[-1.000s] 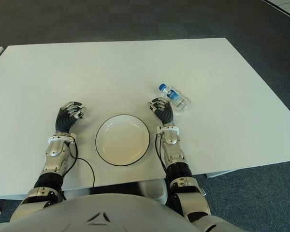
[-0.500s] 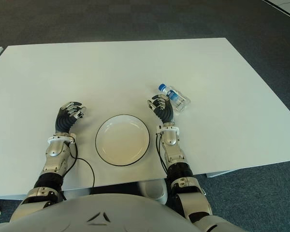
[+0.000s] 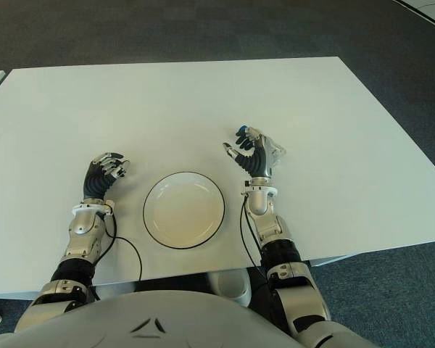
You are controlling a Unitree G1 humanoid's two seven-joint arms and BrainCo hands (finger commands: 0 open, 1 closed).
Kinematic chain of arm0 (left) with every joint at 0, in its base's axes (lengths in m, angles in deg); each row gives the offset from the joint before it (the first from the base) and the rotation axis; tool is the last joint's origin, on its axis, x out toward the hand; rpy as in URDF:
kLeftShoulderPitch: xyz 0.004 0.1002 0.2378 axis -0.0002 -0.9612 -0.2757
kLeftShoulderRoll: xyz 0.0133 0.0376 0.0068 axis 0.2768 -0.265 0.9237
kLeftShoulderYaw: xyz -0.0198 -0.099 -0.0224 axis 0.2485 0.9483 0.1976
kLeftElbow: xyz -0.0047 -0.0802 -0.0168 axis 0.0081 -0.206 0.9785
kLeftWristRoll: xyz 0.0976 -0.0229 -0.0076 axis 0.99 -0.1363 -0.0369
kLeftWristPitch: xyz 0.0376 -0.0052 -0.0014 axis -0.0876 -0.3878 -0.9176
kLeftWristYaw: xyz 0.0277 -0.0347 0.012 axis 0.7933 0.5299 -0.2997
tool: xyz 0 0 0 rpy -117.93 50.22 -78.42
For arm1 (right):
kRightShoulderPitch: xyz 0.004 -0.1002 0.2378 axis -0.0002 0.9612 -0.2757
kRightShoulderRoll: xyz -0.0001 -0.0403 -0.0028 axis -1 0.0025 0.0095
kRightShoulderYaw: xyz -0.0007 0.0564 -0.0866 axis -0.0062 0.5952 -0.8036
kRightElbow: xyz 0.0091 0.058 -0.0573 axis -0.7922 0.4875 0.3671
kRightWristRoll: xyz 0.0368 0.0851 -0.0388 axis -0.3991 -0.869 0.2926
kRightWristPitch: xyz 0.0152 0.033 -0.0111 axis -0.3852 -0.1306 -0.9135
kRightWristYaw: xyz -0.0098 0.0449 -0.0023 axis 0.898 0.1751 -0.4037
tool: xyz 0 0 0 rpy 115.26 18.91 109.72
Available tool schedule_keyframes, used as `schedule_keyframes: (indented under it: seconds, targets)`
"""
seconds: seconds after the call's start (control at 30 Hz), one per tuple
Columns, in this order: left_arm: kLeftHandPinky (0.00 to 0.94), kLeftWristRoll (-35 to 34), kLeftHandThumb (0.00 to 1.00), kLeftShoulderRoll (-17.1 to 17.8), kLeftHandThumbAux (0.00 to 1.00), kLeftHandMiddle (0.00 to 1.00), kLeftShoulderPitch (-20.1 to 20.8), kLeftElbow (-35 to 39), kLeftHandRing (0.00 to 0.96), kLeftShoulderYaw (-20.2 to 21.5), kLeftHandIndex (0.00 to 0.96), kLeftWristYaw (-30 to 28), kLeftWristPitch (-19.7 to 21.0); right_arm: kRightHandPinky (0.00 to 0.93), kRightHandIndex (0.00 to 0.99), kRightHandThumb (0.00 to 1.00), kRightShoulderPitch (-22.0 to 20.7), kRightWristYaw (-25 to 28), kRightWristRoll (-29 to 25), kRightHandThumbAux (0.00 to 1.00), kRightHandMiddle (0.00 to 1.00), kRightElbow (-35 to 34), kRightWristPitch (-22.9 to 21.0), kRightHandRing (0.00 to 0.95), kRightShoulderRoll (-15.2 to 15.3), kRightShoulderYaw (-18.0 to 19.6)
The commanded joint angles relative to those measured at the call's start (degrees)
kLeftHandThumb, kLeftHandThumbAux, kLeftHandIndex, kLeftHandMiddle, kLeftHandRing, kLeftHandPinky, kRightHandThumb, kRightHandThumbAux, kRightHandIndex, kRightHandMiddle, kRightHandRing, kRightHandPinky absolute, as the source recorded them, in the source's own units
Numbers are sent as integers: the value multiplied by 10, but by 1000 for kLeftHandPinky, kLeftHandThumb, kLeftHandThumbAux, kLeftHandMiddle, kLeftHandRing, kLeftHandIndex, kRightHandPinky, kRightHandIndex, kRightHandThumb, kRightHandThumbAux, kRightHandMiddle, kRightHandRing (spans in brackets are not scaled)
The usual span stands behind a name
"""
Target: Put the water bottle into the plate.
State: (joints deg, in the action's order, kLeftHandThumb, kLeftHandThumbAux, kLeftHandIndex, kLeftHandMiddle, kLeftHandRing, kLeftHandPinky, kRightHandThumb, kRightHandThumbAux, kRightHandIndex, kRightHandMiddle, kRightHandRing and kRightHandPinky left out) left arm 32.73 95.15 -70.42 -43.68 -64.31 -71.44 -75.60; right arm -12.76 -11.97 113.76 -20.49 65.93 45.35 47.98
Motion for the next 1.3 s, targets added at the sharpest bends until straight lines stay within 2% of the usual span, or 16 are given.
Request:
schedule_keyframes:
  seconds: [0.03,0.1,0.2,0.27,0.37,0.57,0.67,0.9,0.97,1.03,1.17,1.3]
  targets:
    - [586,3,709,-2,716,609,-8,-18,600,-5,435,1,20,351,411,693,-4,-33,41,730,381,-10,-15,371,12,-14]
    - [593,3,709,-1,716,611,-8,-19,603,-4,435,0,20,292,406,690,-11,-42,57,730,303,-16,-28,295,20,-17]
    - [591,4,709,0,716,612,-7,-19,604,-5,435,0,20,256,403,689,-33,-56,76,729,243,-5,-42,238,37,-19]
    - [588,5,709,0,716,612,-7,-19,603,-5,435,1,20,223,245,560,-50,-67,84,722,195,12,-46,195,46,-19]
    - [597,8,709,-1,716,615,-9,-16,608,-6,435,4,19,171,137,491,-74,-100,101,694,130,44,-55,137,58,-22]
    - [605,14,708,-1,716,619,-11,-11,614,-7,435,11,19,43,41,374,-98,-140,112,636,29,77,-74,29,63,-31]
    - [614,18,707,-1,716,625,-14,-3,622,-9,434,17,22,15,15,336,-124,-157,118,593,10,115,-107,9,63,-36]
    - [616,12,706,-6,717,633,-19,14,630,-10,434,19,38,0,0,329,-151,-110,89,504,0,143,-171,0,54,-37]
    - [613,7,706,-9,717,631,-21,21,629,-9,434,18,48,0,0,342,-164,-75,76,472,0,151,-201,0,49,-35]
    - [611,5,706,-10,717,631,-23,27,628,-8,434,17,53,0,0,352,-167,-62,70,449,0,151,-213,0,48,-36]
    - [619,-9,706,-12,717,633,-25,31,629,-6,434,4,57,0,0,388,-197,7,55,374,0,178,-274,0,45,-38]
    - [620,-22,706,-16,717,636,-27,36,632,-4,434,3,61,0,0,434,-239,64,47,306,0,246,-325,0,47,-46]
